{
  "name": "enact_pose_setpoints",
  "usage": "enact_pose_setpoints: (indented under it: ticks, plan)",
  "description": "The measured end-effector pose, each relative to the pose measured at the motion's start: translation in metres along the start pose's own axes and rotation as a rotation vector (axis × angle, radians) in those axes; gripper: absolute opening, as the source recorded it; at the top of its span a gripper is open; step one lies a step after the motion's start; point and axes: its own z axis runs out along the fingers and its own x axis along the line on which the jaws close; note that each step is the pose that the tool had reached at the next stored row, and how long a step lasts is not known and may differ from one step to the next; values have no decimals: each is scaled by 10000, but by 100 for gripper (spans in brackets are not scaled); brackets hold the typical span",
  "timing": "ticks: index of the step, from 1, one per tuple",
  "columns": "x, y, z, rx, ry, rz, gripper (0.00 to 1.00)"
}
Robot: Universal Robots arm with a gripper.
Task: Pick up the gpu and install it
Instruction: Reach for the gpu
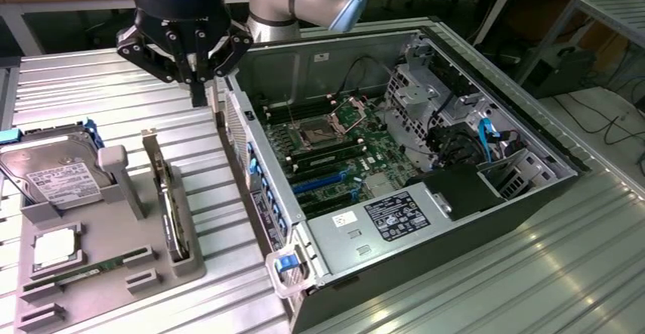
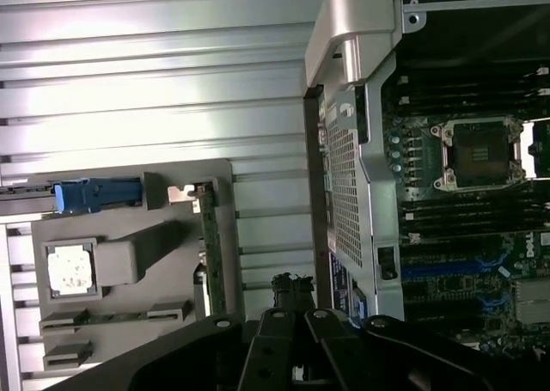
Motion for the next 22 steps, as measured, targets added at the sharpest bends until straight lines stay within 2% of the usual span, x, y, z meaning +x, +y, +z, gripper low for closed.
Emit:
enact_pose_setpoints:
  ticks: [22]
  plan:
    - [292, -72, 31, 0, 1, 0, 11]
